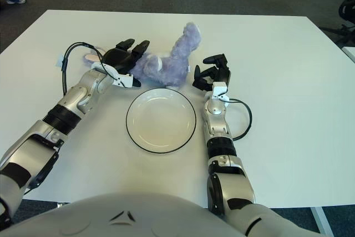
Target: Put the doll into the plate.
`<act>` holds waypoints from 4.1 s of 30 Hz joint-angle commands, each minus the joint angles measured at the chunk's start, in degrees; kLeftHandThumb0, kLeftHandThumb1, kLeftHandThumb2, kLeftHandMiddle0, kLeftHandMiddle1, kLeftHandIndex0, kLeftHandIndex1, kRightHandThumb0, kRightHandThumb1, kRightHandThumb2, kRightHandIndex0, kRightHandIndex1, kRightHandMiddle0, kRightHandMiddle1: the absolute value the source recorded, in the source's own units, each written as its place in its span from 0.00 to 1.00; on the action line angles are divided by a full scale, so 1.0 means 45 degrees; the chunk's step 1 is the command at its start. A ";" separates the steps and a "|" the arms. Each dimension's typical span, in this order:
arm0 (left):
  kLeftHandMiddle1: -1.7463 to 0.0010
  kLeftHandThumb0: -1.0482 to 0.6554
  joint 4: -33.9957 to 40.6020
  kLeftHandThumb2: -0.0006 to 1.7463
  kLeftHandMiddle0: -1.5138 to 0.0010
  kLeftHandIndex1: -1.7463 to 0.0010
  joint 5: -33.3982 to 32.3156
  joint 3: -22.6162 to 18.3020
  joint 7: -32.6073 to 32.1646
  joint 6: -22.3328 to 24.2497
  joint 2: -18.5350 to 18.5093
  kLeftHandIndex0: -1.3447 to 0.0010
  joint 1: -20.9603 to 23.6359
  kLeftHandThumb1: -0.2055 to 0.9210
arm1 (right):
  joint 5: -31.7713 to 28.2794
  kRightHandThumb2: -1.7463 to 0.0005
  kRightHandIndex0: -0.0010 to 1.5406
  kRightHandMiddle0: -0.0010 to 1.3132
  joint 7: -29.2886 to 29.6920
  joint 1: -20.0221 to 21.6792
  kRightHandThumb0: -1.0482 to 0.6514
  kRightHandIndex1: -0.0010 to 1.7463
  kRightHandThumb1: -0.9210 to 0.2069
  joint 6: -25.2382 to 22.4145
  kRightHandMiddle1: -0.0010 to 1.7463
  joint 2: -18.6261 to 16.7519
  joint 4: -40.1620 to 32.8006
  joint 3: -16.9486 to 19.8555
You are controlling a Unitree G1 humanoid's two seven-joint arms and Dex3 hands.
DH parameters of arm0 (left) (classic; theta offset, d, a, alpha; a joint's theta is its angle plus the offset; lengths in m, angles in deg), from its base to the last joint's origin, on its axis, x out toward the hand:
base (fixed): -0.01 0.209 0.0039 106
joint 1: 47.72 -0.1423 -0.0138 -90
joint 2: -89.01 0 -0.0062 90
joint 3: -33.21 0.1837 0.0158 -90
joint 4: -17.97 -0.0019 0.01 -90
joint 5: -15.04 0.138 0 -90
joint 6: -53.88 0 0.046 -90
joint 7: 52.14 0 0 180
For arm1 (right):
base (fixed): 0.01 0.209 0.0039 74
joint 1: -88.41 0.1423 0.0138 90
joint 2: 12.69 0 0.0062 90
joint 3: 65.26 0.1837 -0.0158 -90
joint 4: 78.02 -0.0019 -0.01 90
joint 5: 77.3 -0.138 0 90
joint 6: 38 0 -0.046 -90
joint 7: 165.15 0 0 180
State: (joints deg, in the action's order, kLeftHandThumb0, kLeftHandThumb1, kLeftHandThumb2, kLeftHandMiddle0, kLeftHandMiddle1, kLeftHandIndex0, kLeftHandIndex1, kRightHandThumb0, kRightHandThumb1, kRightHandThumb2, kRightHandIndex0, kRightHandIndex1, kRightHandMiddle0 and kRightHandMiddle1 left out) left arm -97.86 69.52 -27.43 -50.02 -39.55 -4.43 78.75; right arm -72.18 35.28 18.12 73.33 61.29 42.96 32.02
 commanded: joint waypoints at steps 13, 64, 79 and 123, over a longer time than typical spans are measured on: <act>0.48 0.21 -0.5667 0.34 0.99 0.99 -0.0434 0.0682 -0.3150 -0.0644 0.1842 1.00 0.1778 0.59 | 0.0097 0.29 0.46 0.30 0.0044 -0.0011 0.61 0.91 0.52 -0.0101 0.96 0.0035 0.0139 -0.0039; 0.01 0.44 -0.9401 0.61 0.95 0.00 -0.1429 0.2278 -0.1359 -0.2167 0.2247 0.96 0.3849 0.40 | 0.0142 0.30 0.46 0.30 -0.0026 -0.0099 0.61 0.91 0.52 -0.0185 0.95 0.0069 0.0004 -0.0154; 0.03 0.40 -0.9213 0.55 0.94 0.00 -0.1541 0.2362 -0.1296 -0.2184 0.2157 0.76 0.3848 0.44 | 0.0219 0.29 0.46 0.31 -0.0030 -0.0134 0.61 0.92 0.52 -0.0172 0.95 0.0136 -0.0010 -0.0186; 0.00 0.89 -0.8166 0.77 0.59 0.00 -0.3387 0.0485 -0.3910 -0.2843 0.1865 0.66 0.3237 0.44 | 0.0246 0.29 0.46 0.30 0.0038 0.0086 0.61 0.91 0.52 -0.0157 0.96 0.0247 0.0376 -0.0216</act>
State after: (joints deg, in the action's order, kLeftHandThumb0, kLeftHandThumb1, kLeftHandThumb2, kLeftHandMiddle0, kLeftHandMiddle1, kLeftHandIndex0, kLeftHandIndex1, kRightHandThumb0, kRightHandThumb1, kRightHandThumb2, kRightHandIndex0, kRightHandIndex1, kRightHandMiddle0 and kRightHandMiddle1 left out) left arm -135.57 54.97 -24.45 -67.97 -52.27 4.60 95.25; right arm -71.64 35.27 18.50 72.65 61.87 43.42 31.01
